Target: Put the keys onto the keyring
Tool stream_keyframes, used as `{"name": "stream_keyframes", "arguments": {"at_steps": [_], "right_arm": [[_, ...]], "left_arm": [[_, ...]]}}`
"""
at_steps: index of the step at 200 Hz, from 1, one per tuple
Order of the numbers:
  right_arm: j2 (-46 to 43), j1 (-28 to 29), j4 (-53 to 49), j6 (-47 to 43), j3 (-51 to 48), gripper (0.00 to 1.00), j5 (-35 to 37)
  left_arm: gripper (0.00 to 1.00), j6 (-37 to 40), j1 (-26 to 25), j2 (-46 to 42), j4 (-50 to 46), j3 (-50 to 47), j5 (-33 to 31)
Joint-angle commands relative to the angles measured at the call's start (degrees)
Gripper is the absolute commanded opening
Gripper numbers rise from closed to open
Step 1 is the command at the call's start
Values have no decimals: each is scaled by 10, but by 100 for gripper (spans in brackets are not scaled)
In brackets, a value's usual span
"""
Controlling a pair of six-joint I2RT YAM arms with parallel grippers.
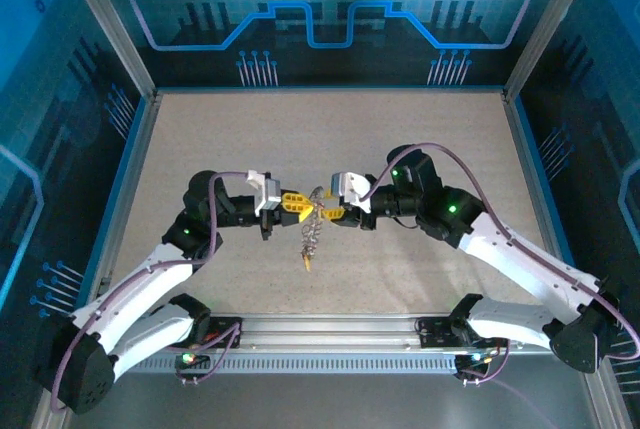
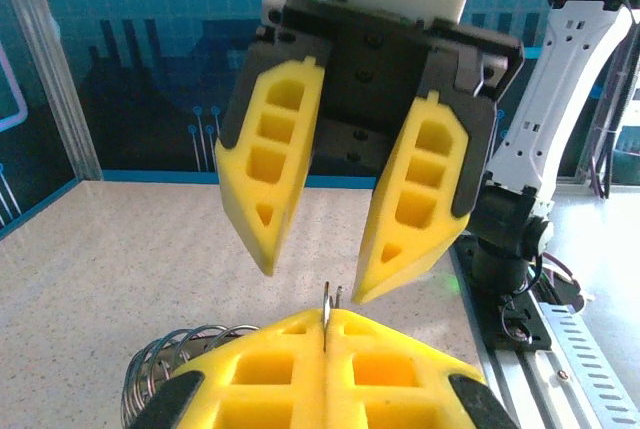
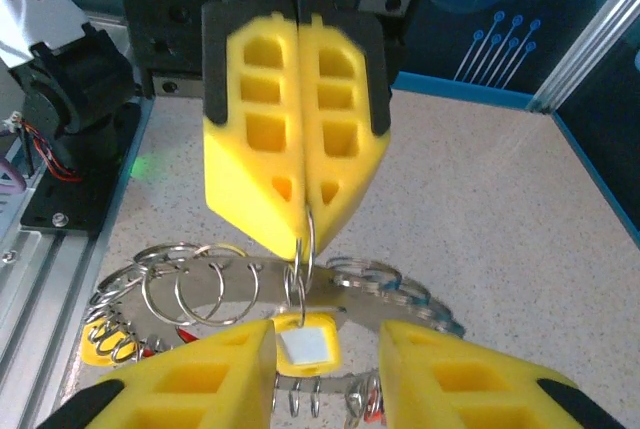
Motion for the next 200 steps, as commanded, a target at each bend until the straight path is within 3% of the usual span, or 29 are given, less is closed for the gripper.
{"name": "stream_keyframes", "arguments": {"at_steps": [1, 38, 127, 200], "right_arm": [[0, -6, -31, -11, 26, 33, -19], [16, -6, -37, -7, 42, 25, -13], [11, -7, -36, 8, 18, 30, -33], [-22, -37, -31, 11, -1, 25, -61]], "left_arm": [[0, 0, -10, 5, 35, 7, 24], [0, 7, -18, 9, 31, 9, 19], [0, -15, -21, 15, 70, 0, -3], [0, -36, -23, 11, 91, -13, -7]]}}
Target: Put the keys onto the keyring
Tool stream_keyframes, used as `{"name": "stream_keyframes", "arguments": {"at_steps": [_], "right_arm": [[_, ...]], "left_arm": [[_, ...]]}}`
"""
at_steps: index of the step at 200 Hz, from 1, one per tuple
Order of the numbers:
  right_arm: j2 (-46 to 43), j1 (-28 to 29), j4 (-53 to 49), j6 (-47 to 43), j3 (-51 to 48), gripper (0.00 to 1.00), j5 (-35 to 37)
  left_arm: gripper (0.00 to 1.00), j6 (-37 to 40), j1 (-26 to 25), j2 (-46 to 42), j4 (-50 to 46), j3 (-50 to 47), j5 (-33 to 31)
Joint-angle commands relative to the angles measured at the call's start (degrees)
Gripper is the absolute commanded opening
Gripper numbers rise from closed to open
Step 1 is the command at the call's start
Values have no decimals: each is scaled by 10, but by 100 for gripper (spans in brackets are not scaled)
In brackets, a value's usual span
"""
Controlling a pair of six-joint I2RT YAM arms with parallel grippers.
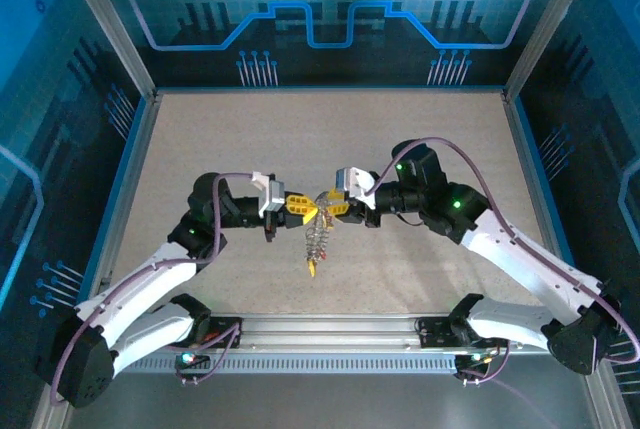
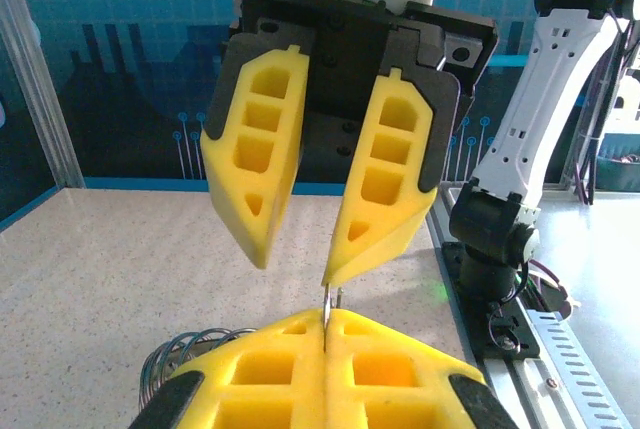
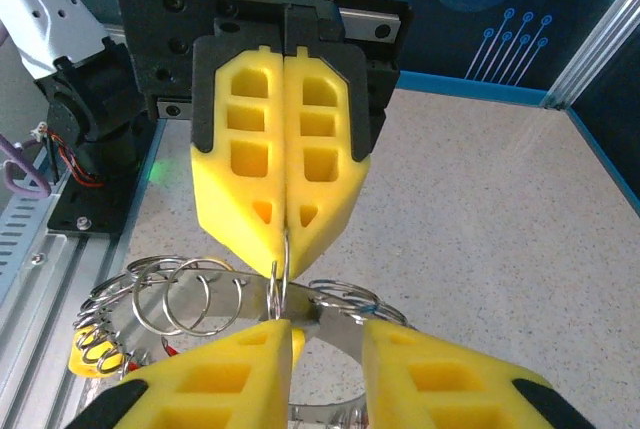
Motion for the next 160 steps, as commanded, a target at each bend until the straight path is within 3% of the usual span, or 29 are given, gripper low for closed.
{"name": "stream_keyframes", "arguments": {"at_steps": [1, 54, 114, 160], "right_arm": [[-20, -10, -6, 4, -10, 25, -27], [2, 13, 17, 14, -9, 31, -28], [15, 17, 47, 38, -15, 20, -30], [23, 20, 47, 42, -21, 19, -35]], "left_arm": [[0, -11, -6, -5, 46, -2, -2], [0, -21, -14, -1, 51, 5, -7], [0, -37, -28, 1, 71, 6, -15], [0, -59, -34, 12, 122, -7, -37]]}}
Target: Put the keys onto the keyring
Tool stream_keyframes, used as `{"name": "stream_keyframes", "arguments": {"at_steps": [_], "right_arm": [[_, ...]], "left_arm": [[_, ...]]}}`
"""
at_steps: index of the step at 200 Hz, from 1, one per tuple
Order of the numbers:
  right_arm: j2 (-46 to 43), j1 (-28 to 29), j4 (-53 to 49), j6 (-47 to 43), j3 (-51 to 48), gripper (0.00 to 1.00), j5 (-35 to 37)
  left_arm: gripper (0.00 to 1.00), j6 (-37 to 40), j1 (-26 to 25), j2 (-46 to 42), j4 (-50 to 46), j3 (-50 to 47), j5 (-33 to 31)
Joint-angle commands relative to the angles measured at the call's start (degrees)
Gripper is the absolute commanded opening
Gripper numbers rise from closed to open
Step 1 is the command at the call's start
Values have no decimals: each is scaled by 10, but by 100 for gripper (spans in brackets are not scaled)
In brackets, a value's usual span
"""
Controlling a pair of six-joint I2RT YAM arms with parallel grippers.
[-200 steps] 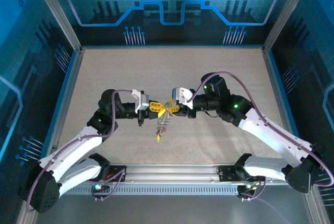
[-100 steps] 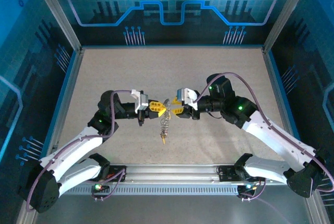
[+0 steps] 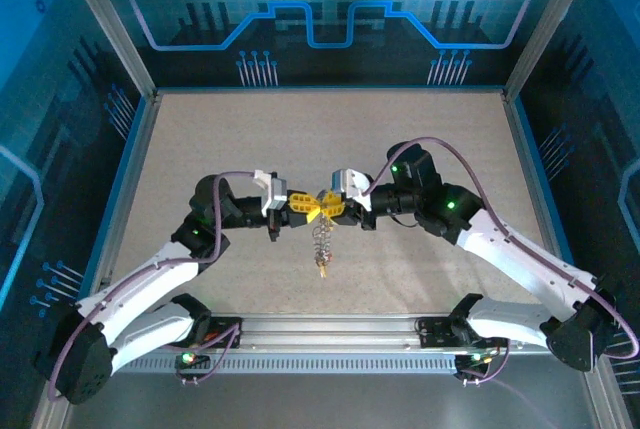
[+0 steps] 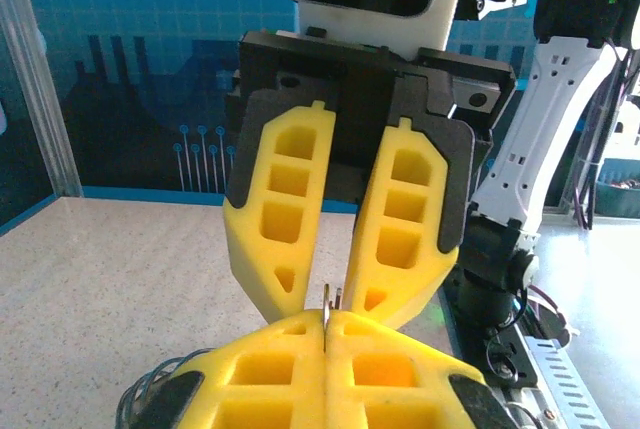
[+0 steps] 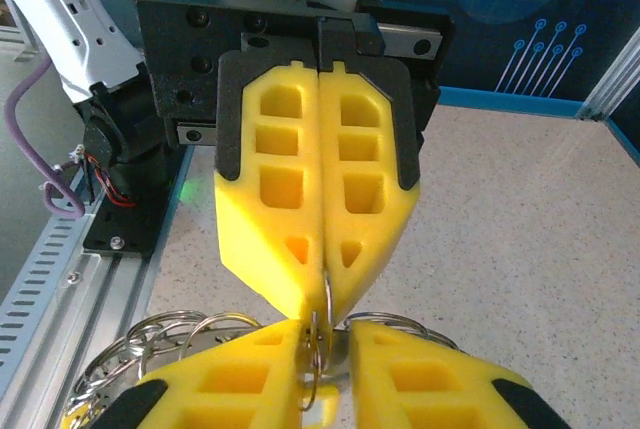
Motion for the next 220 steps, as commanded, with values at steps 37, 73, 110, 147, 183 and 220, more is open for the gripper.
{"name": "stream_keyframes", "arguments": {"at_steps": [37, 73, 110, 147, 183, 220], "right_arm": [[5, 4, 17, 13, -16, 22, -4], [-8, -7, 36, 27, -31, 18, -1], [-25, -25, 53, 42, -46, 19, -8], [-29, -33, 52, 44, -48, 18, -25], [-23, -32, 64, 49, -43, 19, -40], [-19, -33, 66, 48, -40, 20, -39]], "left_arm": [[0, -28, -12, 2, 105, -16, -32], [0, -29, -12, -3, 116, -23, -46], [0, -28, -12, -3, 124, -28, -49], [0, -46, -12, 15, 155, -30, -44], [0, -51, -14, 30, 167, -27, -39], [0, -55, -17, 37, 172, -25, -39]]}}
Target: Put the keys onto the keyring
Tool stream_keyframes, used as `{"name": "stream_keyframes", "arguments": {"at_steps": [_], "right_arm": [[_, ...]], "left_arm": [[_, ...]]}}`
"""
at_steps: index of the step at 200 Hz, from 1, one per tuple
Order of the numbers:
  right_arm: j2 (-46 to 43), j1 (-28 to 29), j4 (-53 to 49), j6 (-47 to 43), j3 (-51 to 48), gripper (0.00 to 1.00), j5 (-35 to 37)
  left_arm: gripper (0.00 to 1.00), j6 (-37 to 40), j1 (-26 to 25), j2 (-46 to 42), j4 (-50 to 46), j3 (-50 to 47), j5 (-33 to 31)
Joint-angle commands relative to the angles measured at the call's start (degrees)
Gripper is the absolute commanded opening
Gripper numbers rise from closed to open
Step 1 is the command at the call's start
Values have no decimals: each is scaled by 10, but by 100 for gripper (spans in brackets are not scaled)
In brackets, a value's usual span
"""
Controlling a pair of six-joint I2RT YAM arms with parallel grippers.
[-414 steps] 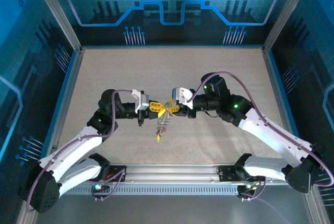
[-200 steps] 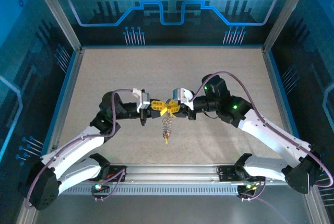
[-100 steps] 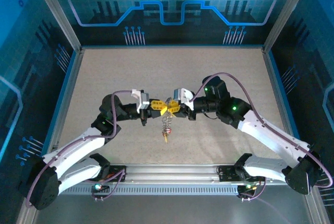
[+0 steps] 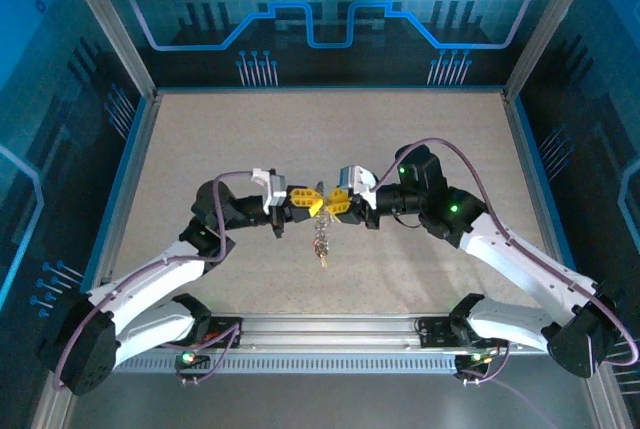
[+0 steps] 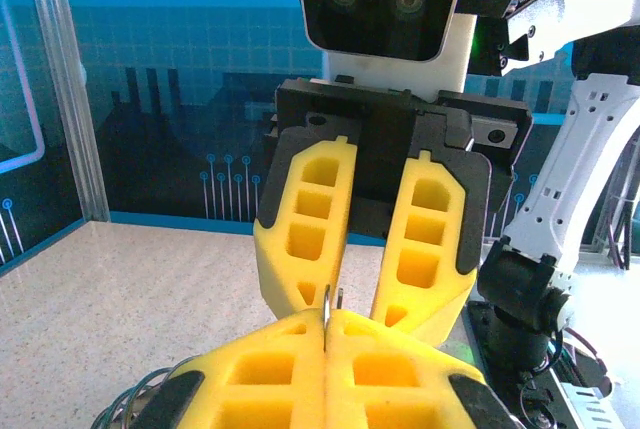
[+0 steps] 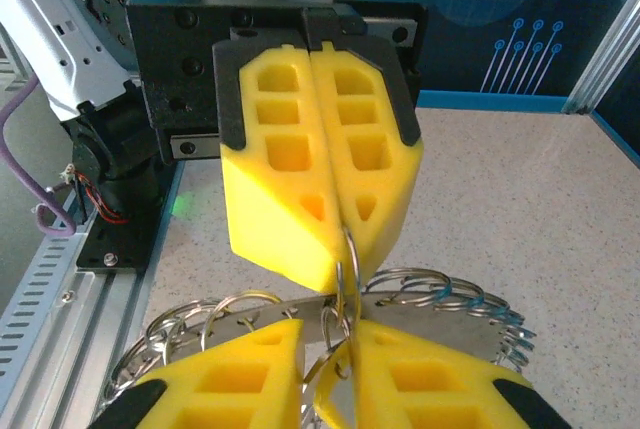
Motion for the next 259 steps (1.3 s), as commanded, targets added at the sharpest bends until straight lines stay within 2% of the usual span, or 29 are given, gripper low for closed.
{"name": "stream_keyframes", "arguments": {"at_steps": [1, 19, 52, 95, 108, 126, 156, 176, 231, 259], "right_arm": [[0, -5, 13, 5, 2, 20, -21], [3, -5, 13, 6, 1, 17, -18], [13, -6, 13, 5, 7, 8, -28], [16, -8, -24, -12, 25, 3, -26], [18, -7, -57, -23, 39, 1, -19], [25, -5, -110, -45, 57, 0, -6], [44, 9, -211, -104, 100, 0, 43], [65, 17, -271, -141, 135, 0, 71], [94, 30, -314, -163, 175, 0, 114], [106, 46, -324, -169, 184, 0, 125]], "left_arm": [[0, -9, -8, 2, 49, 2, 4], [0, -13, -8, 5, 54, 4, 4], [0, -13, -10, 10, 59, 5, 5], [2, -9, -10, -1, 37, -6, -2], [11, 16, -10, -20, -25, -5, 0], [17, 73, -10, -54, -153, 10, -4], [18, 169, -11, -80, -354, 56, -31], [23, 203, -10, -74, -427, 88, -35], [27, 182, -10, -43, -397, 95, -13], [28, 169, -10, -25, -387, 102, -27]]}}
